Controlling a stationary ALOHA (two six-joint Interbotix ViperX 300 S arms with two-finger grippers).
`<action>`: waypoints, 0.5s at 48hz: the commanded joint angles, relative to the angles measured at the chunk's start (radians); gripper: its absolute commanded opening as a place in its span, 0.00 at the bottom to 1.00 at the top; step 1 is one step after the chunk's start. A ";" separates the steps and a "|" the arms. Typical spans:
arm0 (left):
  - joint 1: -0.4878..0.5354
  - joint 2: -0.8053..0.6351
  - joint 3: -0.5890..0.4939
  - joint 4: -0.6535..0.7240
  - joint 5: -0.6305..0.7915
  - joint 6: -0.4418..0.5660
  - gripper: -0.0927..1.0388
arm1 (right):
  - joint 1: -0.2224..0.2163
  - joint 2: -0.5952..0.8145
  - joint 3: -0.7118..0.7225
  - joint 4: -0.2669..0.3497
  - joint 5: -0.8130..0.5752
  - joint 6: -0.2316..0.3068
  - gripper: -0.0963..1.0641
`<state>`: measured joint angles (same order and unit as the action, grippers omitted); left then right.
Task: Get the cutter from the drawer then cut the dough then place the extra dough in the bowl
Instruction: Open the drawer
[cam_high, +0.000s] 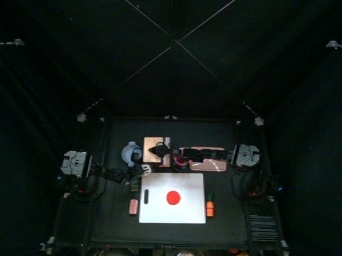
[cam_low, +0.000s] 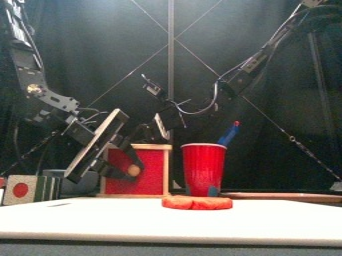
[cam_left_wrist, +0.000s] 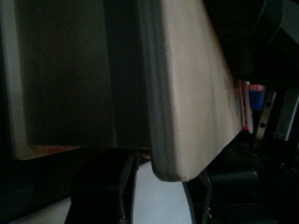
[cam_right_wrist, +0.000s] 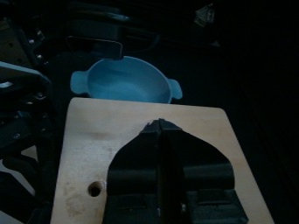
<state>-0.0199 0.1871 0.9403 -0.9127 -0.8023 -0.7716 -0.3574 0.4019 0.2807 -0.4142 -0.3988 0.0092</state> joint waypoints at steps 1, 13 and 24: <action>0.002 -0.014 -0.006 0.002 -0.002 0.002 0.71 | 0.000 -0.011 -0.003 0.002 0.006 -0.003 0.05; -0.044 -0.034 -0.005 -0.006 0.008 -0.002 0.70 | -0.003 -0.011 -0.006 0.005 0.017 -0.002 0.05; -0.110 -0.049 -0.005 -0.025 0.020 -0.002 0.70 | -0.006 -0.012 -0.015 0.009 0.021 -0.005 0.05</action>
<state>-0.1074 0.1611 0.9449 -0.9327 -0.7823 -0.7747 -0.3605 0.4034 0.2746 -0.4080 -0.3866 0.0061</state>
